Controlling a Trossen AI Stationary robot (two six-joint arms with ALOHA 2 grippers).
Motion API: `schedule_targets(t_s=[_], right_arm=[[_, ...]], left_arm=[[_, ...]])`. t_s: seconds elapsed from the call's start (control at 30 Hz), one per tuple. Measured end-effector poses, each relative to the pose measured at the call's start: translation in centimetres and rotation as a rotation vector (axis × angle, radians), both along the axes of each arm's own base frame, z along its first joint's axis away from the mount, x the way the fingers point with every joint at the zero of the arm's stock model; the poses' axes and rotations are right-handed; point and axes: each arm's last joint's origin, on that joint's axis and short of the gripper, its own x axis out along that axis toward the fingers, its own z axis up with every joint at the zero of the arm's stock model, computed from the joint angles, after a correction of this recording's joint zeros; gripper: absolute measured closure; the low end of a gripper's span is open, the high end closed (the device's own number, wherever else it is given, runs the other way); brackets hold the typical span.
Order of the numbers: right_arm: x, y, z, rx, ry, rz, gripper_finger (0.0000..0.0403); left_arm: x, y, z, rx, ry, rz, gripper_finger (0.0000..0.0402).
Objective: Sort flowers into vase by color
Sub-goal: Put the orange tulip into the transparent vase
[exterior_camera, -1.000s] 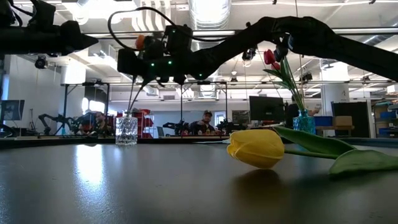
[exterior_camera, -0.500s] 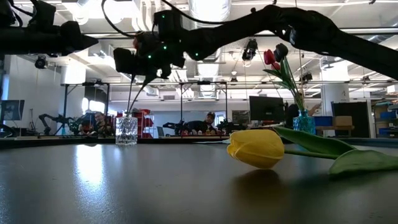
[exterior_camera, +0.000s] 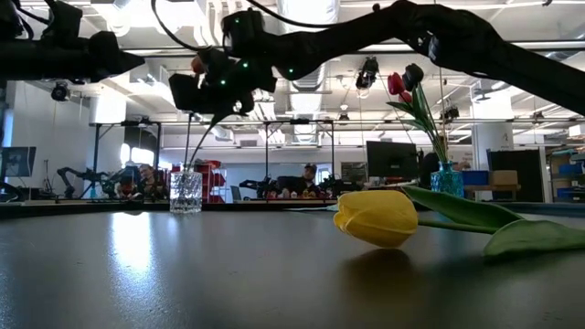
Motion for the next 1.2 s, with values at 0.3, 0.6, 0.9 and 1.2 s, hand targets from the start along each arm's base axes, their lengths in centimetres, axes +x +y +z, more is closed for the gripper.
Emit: schedule_targets(t_s=[0.3,0.6,0.9,1.2], right_arm=[[-0.3,1.5,0.1,0.013,0.112,0.027,0.0191],[-0.9,3.1,0.8,0.002,0.240,0.040,0.0175],[-1.3,5.5,0.3,0.006,0.391,0.089,0.0198],[-1.5,7.3,-0.6,0.027,0.485,0.122,0.0236]], left_arm=[[0.0,0.0,0.0,0.001,0.000,0.000,0.0247],[0.0,0.0,0.0,0.000,0.000,0.000,0.0247],[0.0,0.0,0.0,0.000,0.001,0.001,0.0247],[0.0,0.0,0.0,-0.003,0.004,0.000,0.0247]])
